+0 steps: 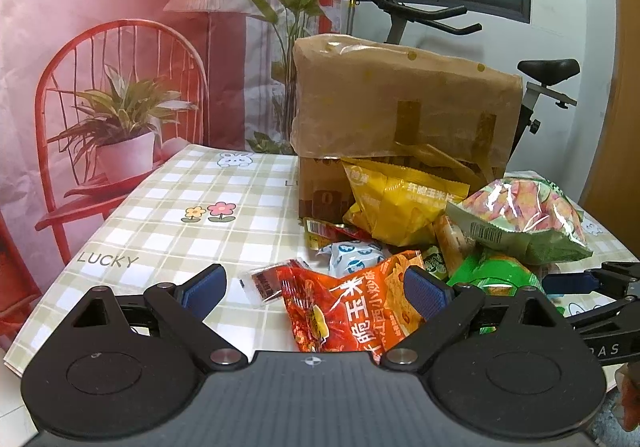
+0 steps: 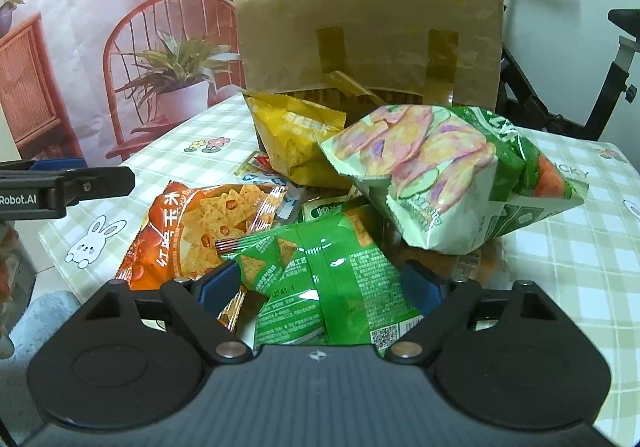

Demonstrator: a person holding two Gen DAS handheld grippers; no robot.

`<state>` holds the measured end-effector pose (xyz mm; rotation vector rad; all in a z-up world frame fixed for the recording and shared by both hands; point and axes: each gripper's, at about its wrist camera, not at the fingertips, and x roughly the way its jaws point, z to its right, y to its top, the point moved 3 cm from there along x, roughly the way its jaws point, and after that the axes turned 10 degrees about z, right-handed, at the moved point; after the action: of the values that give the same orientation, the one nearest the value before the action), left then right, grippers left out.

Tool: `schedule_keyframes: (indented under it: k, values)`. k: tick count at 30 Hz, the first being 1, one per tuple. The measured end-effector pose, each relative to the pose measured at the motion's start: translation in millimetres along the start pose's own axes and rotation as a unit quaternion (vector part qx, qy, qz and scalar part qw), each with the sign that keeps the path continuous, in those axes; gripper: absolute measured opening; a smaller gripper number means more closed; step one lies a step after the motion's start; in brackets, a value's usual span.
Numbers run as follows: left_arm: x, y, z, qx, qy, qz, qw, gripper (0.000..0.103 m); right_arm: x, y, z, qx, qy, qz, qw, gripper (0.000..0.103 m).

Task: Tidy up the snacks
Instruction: 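Grasp the orange corn snack bag with left gripper while right grasps green chip bag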

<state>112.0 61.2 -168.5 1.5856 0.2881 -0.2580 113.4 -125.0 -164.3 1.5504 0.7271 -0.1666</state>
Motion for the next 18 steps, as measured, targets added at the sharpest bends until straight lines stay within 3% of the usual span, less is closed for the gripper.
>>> schedule_keyframes:
  k: [18]
  values:
    - [15.2,-16.7,-4.1,-0.025,-0.017,-0.036,0.9989,0.097,8.4,-4.5,-2.0,-0.027,0.000,-0.009,1.000,0.088]
